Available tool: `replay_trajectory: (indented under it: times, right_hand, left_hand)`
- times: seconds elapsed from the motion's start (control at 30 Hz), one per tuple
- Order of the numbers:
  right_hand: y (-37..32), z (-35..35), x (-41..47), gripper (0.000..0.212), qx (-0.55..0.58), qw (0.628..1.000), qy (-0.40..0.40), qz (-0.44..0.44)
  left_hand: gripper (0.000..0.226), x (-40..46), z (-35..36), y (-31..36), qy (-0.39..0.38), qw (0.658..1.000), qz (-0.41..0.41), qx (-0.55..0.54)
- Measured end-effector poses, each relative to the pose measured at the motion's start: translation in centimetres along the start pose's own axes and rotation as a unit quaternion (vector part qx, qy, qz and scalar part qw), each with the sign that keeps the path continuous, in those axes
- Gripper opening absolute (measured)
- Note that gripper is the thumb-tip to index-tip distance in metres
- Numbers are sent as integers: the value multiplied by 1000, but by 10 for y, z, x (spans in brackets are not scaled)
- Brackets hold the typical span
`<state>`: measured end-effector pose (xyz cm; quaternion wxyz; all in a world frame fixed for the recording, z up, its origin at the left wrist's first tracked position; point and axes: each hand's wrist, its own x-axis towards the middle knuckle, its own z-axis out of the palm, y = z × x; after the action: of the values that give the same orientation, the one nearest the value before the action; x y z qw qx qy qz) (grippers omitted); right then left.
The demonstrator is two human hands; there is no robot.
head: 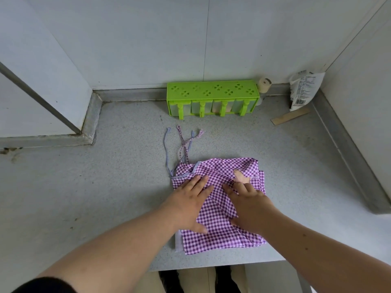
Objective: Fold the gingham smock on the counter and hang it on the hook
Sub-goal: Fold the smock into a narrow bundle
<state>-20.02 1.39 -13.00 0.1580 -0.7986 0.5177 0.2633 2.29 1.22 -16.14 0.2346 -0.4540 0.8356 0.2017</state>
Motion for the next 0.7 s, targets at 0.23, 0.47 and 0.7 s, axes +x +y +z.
replay_trajectory:
  times: [0.23, 0.47, 0.7]
  right_hand:
    - [-25, -3, 23, 78, 56, 995, 70, -49]
    - [21, 28, 48, 72, 106, 988, 78, 79]
    - [27, 14, 41, 64, 87, 984, 97, 125]
  left_hand:
    - [146, 6, 6, 7, -10, 999, -12, 51]
    - [149, 3, 10, 4, -10, 999, -33, 37]
    - [151, -2, 6, 2, -30, 998, -35, 33]
